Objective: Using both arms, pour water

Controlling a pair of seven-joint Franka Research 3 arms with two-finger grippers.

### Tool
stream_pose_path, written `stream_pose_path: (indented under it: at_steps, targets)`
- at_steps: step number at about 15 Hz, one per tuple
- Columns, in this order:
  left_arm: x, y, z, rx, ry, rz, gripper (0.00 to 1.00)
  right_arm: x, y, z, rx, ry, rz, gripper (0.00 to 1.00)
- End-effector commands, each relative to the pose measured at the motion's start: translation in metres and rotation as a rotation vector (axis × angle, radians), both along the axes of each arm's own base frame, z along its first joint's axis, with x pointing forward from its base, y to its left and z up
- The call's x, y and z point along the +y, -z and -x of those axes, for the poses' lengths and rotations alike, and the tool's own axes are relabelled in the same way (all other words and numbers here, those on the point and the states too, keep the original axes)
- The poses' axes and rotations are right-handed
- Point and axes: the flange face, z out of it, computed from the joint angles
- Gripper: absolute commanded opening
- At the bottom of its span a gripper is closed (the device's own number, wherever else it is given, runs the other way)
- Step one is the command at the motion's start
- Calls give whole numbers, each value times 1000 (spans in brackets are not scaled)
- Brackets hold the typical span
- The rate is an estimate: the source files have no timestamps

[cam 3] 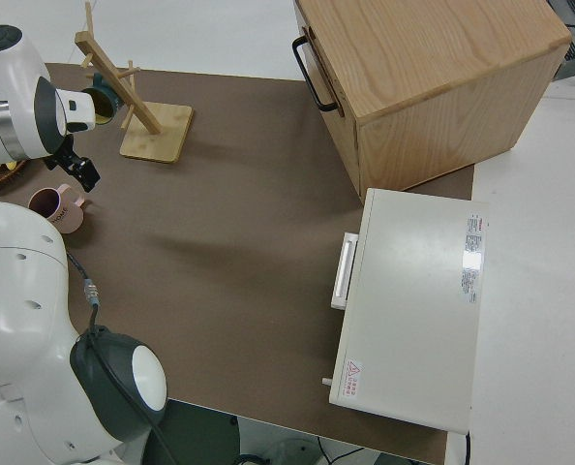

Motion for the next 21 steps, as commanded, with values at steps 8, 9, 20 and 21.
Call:
stream_pose_path:
  at_steps: [8, 9, 20, 21]
  targets:
    - [-73, 14, 50, 16, 102, 4, 0, -181, -44, -33, -106, -135, 126, 992]
    - [-79, 16, 52, 19, 107, -2, 0, -192, -46, -35, -111, -128, 127, 992]
    - [-84, 42, 62, 66, 112, -23, 0, -293, -62, -40, -171, -228, 150, 992]
    - [-83, 43, 61, 71, 109, -21, 0, -301, -65, -38, -176, -231, 150, 992]
